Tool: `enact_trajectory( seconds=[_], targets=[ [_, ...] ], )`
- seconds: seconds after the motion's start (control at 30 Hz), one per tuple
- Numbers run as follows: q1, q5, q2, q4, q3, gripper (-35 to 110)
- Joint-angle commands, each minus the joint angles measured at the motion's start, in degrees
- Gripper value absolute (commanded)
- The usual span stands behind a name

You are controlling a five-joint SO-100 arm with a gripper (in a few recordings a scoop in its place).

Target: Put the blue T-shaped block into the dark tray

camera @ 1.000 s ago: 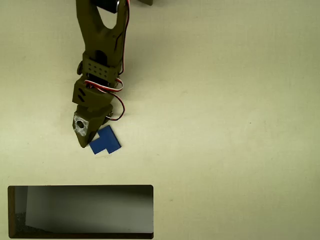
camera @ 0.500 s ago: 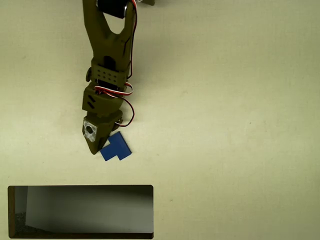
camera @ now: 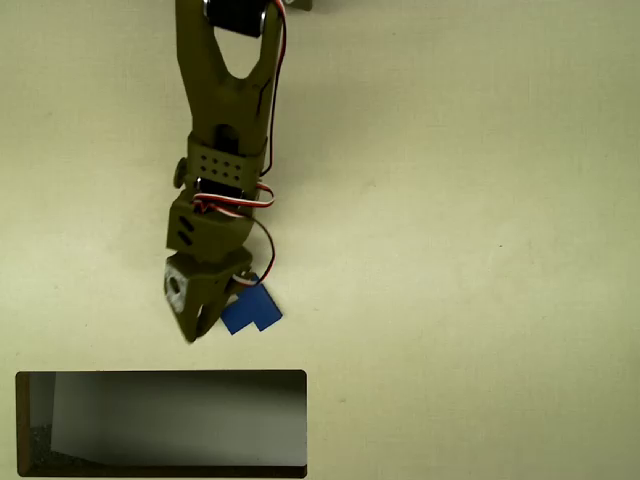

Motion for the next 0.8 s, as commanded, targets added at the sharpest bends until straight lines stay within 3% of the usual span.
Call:
enact_trajectory(
  seconds=[0.0,0.2,0.37,0.43,0.57,0.77],
  targets=[
    [-0.35,13.80,9.93,9.93,-9.58,0],
    [-5.10,29.09,16.96,32.52,-15.56,0],
    [-9.49,39.81,13.62,73.04,-30.15,0],
    [-10.81,42.01,11.43,83.23,-31.11,0],
    [-11.87,44.12,6.24,94.83,-30.15,0],
    [-12.39,44.65,-4.92,102.30,-36.74,0]
  ],
)
